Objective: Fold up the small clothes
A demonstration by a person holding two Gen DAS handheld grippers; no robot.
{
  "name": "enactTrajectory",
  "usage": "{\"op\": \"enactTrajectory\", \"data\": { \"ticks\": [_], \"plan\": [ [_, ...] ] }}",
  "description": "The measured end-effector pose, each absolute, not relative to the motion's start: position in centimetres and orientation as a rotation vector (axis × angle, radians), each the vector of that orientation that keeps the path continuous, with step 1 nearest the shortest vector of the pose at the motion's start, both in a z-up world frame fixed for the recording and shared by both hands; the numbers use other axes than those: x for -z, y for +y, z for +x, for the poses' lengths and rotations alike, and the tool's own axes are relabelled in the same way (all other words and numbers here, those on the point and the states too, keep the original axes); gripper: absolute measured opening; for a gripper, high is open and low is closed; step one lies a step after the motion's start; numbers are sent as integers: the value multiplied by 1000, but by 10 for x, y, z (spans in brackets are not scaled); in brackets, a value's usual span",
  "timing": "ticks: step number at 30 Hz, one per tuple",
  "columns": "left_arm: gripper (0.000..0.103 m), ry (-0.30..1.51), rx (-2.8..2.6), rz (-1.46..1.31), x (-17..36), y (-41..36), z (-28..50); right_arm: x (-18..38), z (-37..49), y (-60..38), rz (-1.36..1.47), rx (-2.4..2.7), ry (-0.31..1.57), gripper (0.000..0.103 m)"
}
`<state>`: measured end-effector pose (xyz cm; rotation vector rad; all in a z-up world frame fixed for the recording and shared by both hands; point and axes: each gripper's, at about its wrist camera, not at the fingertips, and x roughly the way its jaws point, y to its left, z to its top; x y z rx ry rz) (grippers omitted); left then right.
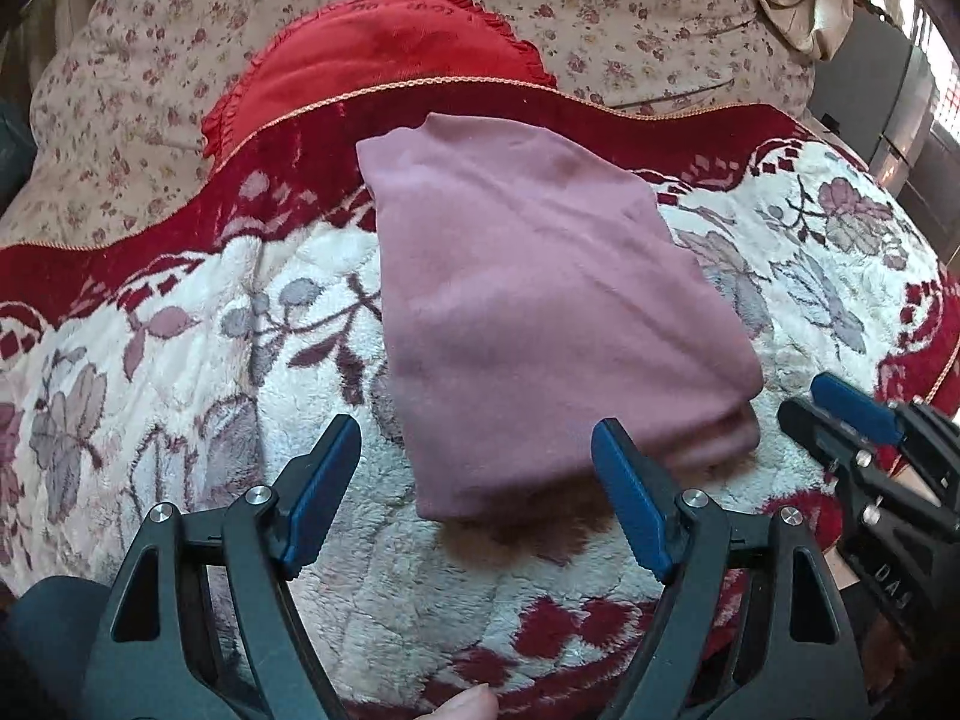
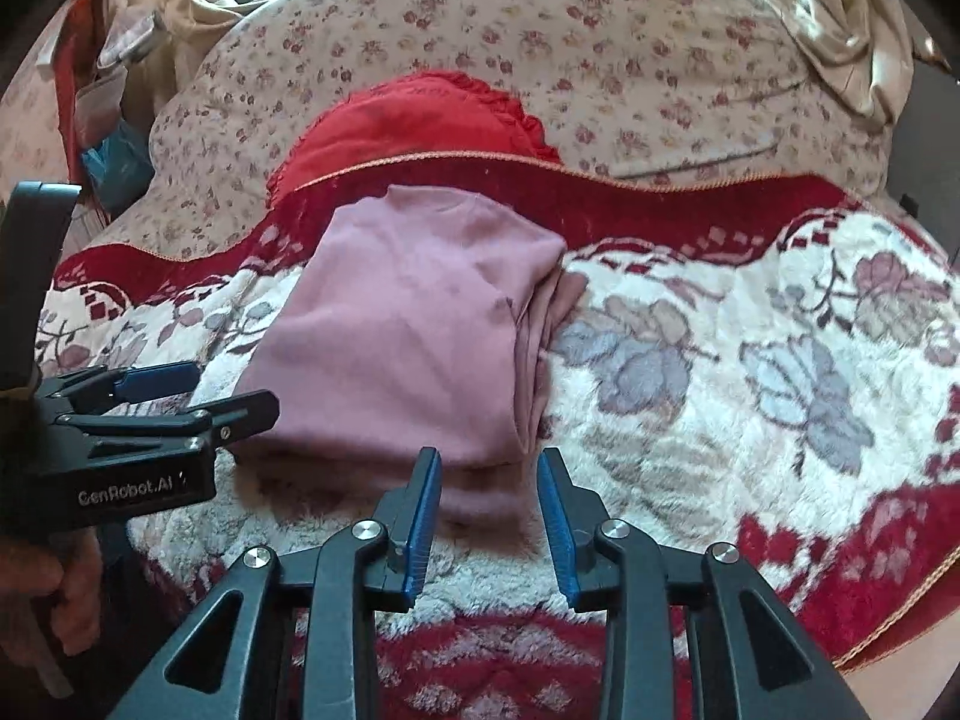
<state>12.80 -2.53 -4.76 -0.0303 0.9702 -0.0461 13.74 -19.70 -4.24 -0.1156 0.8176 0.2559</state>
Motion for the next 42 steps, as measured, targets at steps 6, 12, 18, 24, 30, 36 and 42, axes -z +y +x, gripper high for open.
{"op": "enactTrajectory", "data": {
  "ticks": [6,12,18,24,30,36,42],
  "plan": [
    [80,972,43,-34,50,-23,129,42,143,-199,-89,-240,814,31],
    [80,971,41,-29,51,-23,130,42,143,-191,-119,-252,804,31],
    [80,972,39,-29,51,-24,130,41,143,-188,-126,-255,795,31],
    [80,974,45,-24,53,-23,131,40,143,-189,-121,-257,788,31],
    [80,913,21,-6,42,-16,132,38,147,-190,-100,-277,799,31],
    [83,850,2,-45,22,20,161,20,185,-204,-91,-272,775,31],
    [83,1015,120,-262,55,46,220,32,246,-200,40,-500,817,31]
  ]
}}
